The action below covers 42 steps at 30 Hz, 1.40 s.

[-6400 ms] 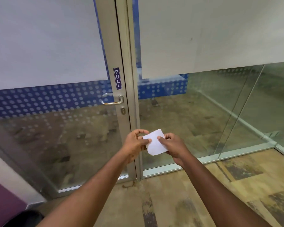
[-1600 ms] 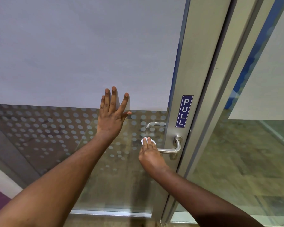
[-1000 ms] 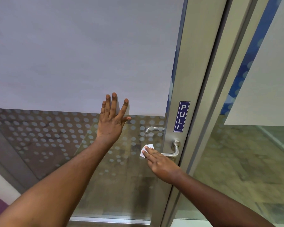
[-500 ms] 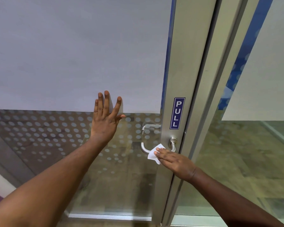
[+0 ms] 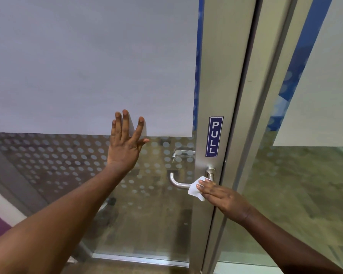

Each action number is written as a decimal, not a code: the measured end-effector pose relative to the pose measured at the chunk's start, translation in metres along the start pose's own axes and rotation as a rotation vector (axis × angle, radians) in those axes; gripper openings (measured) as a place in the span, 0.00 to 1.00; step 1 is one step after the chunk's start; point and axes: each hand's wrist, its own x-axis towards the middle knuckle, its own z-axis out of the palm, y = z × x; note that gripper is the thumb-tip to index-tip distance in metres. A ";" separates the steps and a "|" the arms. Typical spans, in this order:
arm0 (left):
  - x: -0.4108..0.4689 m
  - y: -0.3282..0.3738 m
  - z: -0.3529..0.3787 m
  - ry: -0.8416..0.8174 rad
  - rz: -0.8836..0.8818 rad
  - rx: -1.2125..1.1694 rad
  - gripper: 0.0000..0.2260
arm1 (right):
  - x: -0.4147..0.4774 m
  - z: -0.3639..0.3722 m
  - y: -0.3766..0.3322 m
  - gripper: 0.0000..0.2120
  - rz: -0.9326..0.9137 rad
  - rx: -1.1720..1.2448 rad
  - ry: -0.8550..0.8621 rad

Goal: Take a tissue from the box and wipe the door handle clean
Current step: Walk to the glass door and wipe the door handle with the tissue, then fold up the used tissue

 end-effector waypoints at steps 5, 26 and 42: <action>-0.001 0.002 -0.006 -0.064 -0.023 -0.026 0.30 | -0.005 -0.012 0.005 0.20 0.036 0.007 0.007; -0.062 0.084 -0.109 -0.730 -0.892 -1.725 0.14 | 0.070 -0.049 -0.078 0.14 1.336 2.148 0.543; -0.086 0.059 -0.125 -0.625 -1.082 -1.646 0.06 | 0.100 -0.036 -0.109 0.14 1.381 1.747 0.332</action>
